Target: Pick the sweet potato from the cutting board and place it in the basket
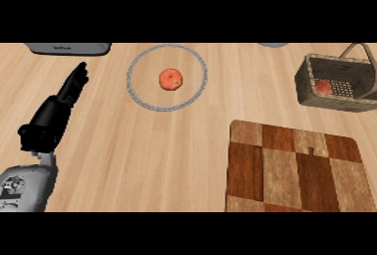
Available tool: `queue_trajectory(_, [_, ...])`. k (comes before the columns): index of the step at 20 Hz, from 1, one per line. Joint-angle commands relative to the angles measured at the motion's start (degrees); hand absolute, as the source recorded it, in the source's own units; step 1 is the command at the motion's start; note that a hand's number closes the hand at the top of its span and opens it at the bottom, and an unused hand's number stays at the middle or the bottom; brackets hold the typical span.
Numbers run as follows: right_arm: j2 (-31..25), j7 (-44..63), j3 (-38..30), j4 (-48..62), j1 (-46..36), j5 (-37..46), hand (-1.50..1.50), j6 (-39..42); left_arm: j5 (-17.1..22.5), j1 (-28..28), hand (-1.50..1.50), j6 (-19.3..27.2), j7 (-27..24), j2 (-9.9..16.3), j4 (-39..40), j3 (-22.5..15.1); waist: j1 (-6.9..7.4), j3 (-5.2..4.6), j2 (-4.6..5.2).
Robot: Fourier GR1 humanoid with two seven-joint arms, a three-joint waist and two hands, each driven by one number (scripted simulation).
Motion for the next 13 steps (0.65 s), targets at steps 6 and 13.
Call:
queue_trajectory(6, [-6.5,13.37,-14.33,10.71,-3.92,-11.7,-1.5,-8.12,0.33,1.02,0.0,-0.57,-1.29,0.05,-0.77,0.04,1.6,0.07,0.59])
queue_trajectory(13, [-12.61,14.19,-18.89,11.84,1.09,-16.08,-1.5,-14.84,-0.01,-0.39,0.0,-0.69,-1.25,0.06,-0.88,-0.33,1.89,0.36,1.38])
